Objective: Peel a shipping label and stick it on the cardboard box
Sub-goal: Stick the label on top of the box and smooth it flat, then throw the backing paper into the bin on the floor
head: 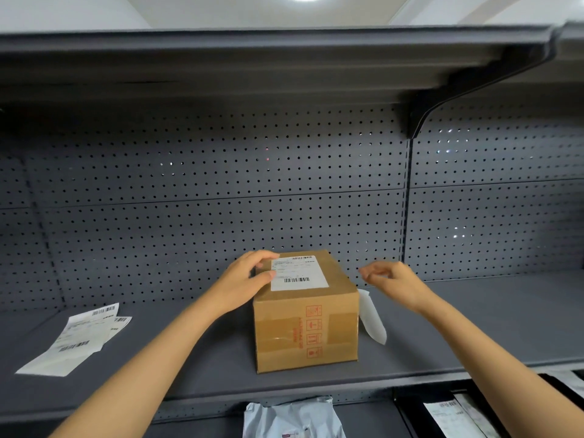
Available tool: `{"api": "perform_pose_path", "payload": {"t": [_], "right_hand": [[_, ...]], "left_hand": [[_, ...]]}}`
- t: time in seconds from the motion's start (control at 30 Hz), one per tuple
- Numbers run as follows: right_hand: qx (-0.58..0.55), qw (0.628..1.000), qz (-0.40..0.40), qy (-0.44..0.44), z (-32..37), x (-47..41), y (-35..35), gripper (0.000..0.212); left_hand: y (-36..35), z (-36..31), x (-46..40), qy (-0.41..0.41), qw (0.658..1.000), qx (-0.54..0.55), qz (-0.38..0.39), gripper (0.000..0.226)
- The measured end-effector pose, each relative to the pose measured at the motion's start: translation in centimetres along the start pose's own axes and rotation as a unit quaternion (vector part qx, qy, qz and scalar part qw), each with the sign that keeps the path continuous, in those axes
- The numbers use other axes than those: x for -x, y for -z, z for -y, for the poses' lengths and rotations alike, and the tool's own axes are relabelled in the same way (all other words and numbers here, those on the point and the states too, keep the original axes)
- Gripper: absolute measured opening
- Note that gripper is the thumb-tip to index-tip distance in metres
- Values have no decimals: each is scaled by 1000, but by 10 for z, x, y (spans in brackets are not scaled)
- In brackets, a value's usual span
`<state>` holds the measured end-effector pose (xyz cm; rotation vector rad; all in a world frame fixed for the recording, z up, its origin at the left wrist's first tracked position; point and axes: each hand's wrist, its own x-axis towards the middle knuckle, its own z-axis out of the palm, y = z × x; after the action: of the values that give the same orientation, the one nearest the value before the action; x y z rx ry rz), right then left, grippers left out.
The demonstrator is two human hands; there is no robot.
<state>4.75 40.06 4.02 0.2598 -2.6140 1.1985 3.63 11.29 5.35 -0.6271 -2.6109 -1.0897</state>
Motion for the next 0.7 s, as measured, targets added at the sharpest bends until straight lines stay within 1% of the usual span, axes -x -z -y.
{"api": "perform_pose_path", "payload": {"t": [0.13,0.27,0.37,0.57,0.63,0.7], "right_hand": [[33,998,2,-53,-33,-8,-6,18],[93,989,38,-110,-57,-15,-19,40],[128,981,44,-139,-64,-19,-28,48],[195,966,68,-157,-78,-23,-52,61],[239,956,67,-160,-78,-24,-59,62],[258,953,49,-155,-78,-24,-64,59]], "left_hand": [[-8,-3,-24,-16,1000,-4,17,34],[-15,-8,-47,-31,999,14,6,38],[-20,-6,-65,-39,999,10,14,37],[-33,-7,-88,-61,998,26,-5,37],[-38,-9,-93,-69,997,21,7,37],[-42,-10,-96,-75,997,17,17,36]]}}
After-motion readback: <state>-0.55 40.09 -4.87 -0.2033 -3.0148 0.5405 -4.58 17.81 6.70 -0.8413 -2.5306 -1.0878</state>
